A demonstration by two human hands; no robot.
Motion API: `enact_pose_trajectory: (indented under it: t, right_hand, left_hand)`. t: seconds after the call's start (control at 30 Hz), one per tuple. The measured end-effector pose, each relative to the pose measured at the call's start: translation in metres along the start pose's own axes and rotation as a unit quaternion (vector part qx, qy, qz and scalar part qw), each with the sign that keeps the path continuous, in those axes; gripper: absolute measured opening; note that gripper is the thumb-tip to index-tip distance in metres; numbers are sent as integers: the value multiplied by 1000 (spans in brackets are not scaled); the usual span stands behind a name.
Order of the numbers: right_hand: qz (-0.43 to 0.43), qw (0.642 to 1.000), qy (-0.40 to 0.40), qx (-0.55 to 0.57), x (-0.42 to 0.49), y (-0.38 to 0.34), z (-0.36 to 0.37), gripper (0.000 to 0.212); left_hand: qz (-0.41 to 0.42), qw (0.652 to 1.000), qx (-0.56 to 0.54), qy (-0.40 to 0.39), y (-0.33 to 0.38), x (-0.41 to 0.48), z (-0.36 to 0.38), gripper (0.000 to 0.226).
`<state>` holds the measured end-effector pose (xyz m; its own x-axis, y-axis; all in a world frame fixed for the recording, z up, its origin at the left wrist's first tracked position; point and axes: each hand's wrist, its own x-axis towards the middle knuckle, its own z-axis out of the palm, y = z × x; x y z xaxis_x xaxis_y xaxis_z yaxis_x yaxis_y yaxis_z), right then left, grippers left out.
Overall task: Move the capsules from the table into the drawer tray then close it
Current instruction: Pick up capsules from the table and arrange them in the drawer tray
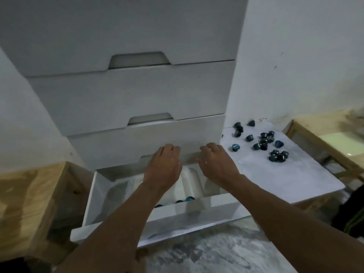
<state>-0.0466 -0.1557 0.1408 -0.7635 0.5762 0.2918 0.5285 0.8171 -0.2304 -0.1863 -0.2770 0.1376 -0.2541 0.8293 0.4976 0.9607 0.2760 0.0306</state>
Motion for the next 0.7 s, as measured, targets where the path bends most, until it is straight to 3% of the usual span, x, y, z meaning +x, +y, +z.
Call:
enact_pose_trajectory:
  t: [0.13, 0.3, 0.7]
  right_hand:
    - [63, 996, 67, -18, -30, 4, -36, 42]
    - [116, 988, 87, -57, -63, 24, -77, 41]
    - [179, 975, 111, -76, -85, 98, -116, 33]
  left_hand:
    - [55, 997, -8, 47, 21, 14, -20, 31]
    - [100, 992, -40, 68, 60, 32, -41, 29]
    - [147, 986, -69, 45, 142, 77, -27, 18]
